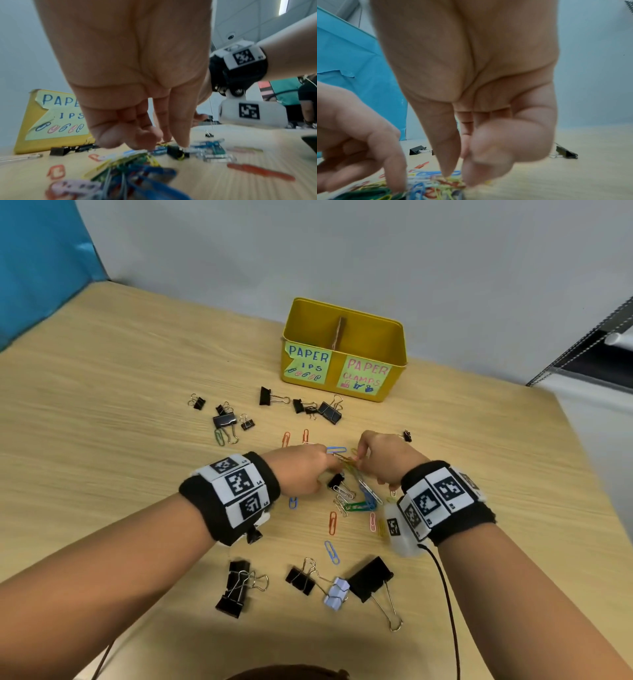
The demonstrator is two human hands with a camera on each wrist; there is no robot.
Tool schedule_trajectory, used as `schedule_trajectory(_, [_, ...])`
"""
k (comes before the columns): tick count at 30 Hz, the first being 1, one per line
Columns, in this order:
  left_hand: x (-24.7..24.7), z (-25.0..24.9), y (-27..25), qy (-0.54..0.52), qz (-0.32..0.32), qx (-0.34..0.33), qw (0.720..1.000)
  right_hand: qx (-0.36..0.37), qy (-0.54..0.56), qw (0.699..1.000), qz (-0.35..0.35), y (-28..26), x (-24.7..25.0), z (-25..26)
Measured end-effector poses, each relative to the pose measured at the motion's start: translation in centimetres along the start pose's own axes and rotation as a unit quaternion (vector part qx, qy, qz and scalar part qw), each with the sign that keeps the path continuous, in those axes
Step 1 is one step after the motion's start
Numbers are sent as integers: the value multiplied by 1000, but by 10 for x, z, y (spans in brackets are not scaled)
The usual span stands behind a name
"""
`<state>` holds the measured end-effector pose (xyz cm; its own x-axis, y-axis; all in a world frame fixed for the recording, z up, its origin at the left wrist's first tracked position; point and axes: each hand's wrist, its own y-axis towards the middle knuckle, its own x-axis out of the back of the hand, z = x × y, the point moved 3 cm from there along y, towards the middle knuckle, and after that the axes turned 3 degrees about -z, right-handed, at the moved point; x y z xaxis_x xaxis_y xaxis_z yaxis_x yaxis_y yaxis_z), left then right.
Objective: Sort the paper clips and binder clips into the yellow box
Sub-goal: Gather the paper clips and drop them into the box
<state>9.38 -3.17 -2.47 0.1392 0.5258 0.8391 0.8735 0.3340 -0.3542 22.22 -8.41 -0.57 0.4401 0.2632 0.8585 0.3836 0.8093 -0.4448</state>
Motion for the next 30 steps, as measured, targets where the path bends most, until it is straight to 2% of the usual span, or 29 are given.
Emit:
schedule_trajectory(2, [-2, -3, 2, 14, -8, -5, 1000, 4, -7, 1000, 2, -1, -4, 2])
schedule_trajectory(7, [1, -15, 13, 79, -28, -22, 996, 15, -38, 997, 71, -7, -19, 9])
schedule_trajectory(13, [2, -12, 19, 92, -34, -24, 995, 24, -29, 997, 65, -8, -23, 6])
schedule_trajectory(18, [5, -2, 13, 11, -67, 0, 998, 47, -7, 995, 90, -8, -29, 5])
schedule_trajectory(20, [3, 5, 11, -30, -62, 11, 998, 59, -4, 994, 87, -8, -30, 5])
schedule_trajectory(24, [0, 15, 4, -86, -43, 9, 995, 90, 55, 993, 52, -6, -22, 8])
schedule_trajectory(30, [13, 24, -11, -183, -107, 27, 977, 133, 146, 980, 3, -10, 0, 21])
